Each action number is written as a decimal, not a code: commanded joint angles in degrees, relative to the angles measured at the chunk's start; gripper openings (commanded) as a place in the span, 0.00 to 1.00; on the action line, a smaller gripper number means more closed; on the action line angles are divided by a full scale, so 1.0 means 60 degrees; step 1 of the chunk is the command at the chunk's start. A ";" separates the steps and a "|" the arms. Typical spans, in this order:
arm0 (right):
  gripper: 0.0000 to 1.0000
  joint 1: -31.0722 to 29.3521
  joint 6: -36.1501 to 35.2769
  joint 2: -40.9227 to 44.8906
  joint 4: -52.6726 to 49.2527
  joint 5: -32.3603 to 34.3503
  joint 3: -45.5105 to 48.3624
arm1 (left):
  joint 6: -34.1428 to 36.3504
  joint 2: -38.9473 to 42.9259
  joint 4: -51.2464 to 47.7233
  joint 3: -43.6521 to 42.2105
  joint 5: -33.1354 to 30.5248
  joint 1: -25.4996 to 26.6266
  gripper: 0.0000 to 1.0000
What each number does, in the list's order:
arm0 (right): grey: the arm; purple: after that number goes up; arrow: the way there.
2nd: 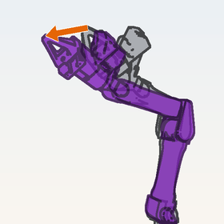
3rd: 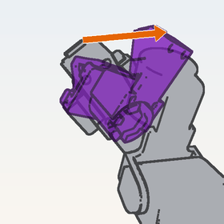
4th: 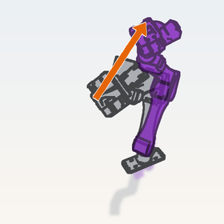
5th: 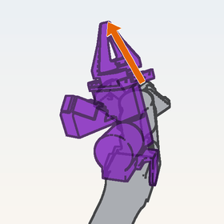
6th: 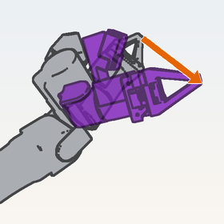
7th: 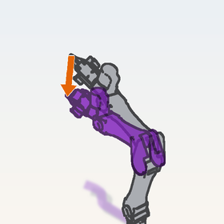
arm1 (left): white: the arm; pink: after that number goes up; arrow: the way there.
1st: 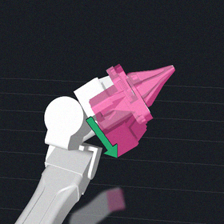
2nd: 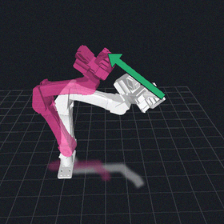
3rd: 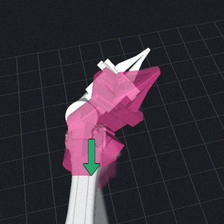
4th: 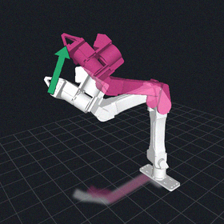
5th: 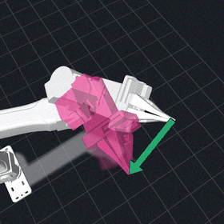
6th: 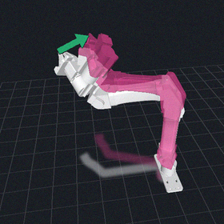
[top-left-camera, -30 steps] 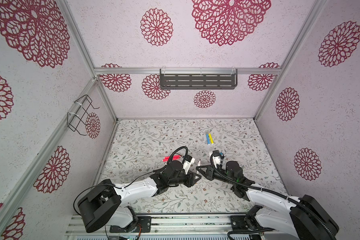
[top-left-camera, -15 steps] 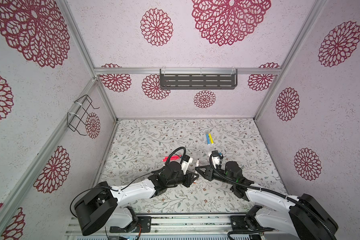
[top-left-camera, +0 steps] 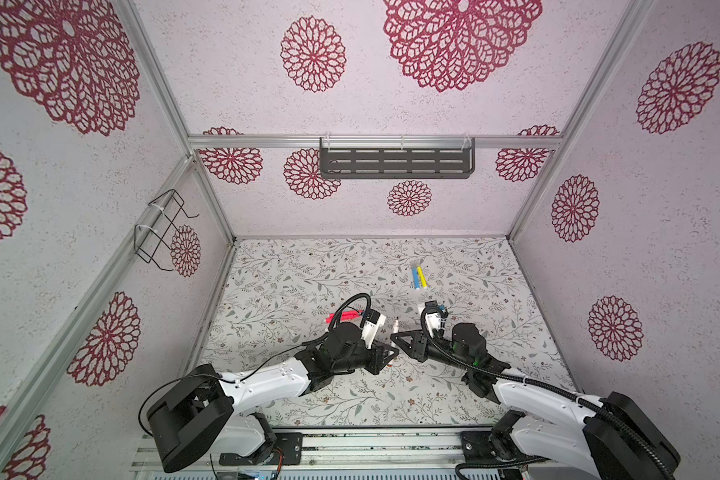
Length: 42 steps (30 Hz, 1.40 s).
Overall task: Insert the pens into the pen caps
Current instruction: 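Move right gripper away from the marker over the red cap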
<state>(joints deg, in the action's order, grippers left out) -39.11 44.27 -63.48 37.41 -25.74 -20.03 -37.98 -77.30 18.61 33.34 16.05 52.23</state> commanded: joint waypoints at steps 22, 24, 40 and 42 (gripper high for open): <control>0.11 -0.0057 0.0737 -0.0654 0.2065 -0.0427 -0.0013 | 0.0016 -0.0214 0.0641 0.0203 0.0573 0.0011 0.29; 0.11 -0.0073 0.0787 -0.0732 0.2171 -0.0440 -0.0003 | 0.0004 -0.0151 0.0644 0.0160 0.0481 0.0012 0.28; 0.67 -0.0271 0.0213 -0.0001 0.0313 0.0504 -0.0331 | 0.0014 0.1037 0.0355 -0.0628 -0.1560 -0.0118 0.00; 0.70 -0.0249 -0.0468 0.0574 -0.2008 0.1586 -0.0916 | 0.0029 0.1125 0.0183 -0.0675 -0.1619 -0.0120 0.00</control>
<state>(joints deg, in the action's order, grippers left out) -40.77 46.72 -64.51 39.46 -23.94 -20.78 -38.54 -71.77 19.86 30.00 8.78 51.81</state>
